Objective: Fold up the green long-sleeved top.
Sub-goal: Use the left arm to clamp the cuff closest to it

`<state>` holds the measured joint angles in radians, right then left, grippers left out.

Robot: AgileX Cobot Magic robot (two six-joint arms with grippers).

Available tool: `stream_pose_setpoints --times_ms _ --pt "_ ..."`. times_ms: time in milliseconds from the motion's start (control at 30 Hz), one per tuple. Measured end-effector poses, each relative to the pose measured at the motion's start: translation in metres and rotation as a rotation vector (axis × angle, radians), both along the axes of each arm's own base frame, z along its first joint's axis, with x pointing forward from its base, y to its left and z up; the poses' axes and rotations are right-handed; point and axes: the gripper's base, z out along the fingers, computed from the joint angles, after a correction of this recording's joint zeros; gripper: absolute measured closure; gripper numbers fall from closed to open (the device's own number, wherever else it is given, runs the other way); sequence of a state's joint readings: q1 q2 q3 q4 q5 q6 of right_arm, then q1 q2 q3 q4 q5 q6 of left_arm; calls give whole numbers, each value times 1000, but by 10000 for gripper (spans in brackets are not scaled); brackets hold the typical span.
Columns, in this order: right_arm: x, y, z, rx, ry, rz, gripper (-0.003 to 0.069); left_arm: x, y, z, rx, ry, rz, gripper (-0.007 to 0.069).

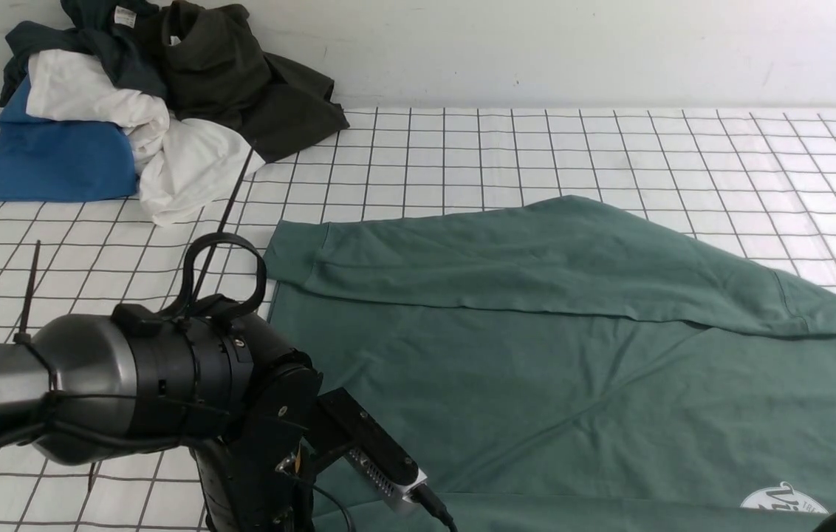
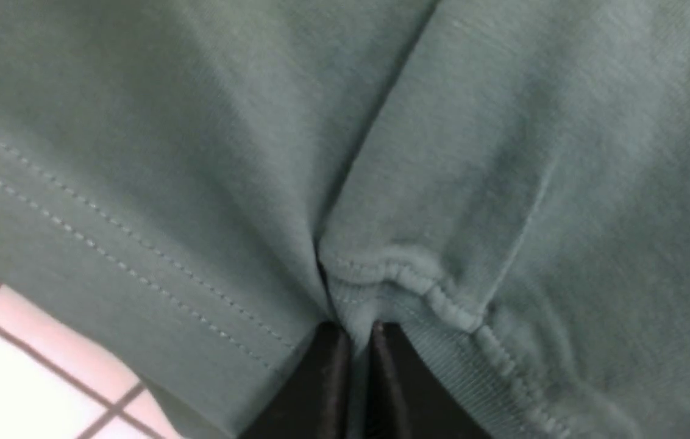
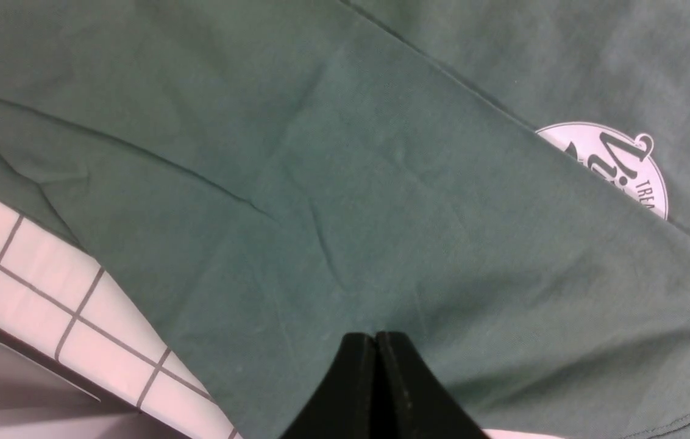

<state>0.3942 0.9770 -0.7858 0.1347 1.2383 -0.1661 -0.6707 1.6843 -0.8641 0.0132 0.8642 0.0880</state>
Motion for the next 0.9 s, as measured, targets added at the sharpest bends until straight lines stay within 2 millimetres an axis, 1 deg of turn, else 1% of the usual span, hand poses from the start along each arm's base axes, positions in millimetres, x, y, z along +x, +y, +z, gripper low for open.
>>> stream_pose_setpoints --times_ms 100,200,300,400,467,533,567,633,733,800,900 --pt "0 0 0 0 0 0 673 -1 1 6 -10 -12 0 610" --pt "0 0 0 2 -4 -1 673 -4 3 17 -24 -30 0 611" --pt "1 0 0 4 -11 -1 673 -5 4 21 -26 -33 0 611" --pt "1 0 0 5 -13 -2 673 -7 5 21 -17 -23 1 607" --pt "1 0 0 6 -14 -2 673 -6 5 20 -13 -18 1 573" --pt "1 1 0 6 -14 -1 673 -6 5 18 -10 -10 2 523" --pt "1 1 0 6 -14 -1 673 -6 5 18 -10 -10 3 517" --pt "1 1 0 6 -14 -1 673 -5 4 13 2 5 3 421" --pt "1 1 0 6 -14 -1 673 -5 3 8 9 16 3 336" --pt "1 1 0 6 -14 -1 673 -4 3 6 13 22 3 305" --pt "1 1 0 6 -14 -1 673 -4 3 5 15 22 2 305"
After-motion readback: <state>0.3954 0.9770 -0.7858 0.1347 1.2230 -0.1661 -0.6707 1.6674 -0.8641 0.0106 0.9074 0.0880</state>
